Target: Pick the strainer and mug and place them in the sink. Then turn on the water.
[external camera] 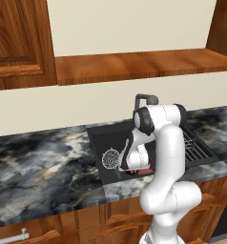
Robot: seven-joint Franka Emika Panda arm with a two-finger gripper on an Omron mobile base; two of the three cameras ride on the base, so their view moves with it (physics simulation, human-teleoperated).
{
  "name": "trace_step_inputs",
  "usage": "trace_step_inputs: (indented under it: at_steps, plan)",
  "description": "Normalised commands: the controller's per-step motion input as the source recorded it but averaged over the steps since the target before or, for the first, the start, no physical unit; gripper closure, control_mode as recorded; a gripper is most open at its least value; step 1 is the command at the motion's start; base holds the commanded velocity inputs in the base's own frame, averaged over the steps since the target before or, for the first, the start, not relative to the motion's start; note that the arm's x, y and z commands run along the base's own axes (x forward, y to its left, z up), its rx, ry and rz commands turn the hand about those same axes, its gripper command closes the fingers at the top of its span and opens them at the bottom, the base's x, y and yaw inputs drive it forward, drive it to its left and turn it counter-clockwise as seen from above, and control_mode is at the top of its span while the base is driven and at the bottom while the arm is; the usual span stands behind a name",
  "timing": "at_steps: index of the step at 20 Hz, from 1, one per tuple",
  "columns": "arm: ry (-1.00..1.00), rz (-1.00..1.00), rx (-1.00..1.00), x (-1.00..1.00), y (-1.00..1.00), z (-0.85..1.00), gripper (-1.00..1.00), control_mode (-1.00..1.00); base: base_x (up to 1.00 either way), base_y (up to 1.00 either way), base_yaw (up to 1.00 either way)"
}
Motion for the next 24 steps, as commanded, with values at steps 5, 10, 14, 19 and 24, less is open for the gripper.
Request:
trace_step_inputs:
  at_steps: [5,10,14,19,24]
  plan:
    - [0.00,0.00,0.00,0.00,0.00,0.00,-1.00,-1.00,0.00,0.00,0.00]
    - [0.00,0.00,0.00,0.00,0.00,0.00,-1.00,-1.00,0.00,0.00,0.00]
    - [0.00,0.00,0.00,0.00,0.00,0.10,-1.00,-1.00,0.00,0.00,0.00]
    - [0.01,0.00,0.00,0.02,0.00,0.41,-1.00,-1.00,0.00,0.00,0.00]
    - [0.01,0.00,0.00,0.00,0.00,0.47,-1.00,-1.00,0.00,0.00,0.00]
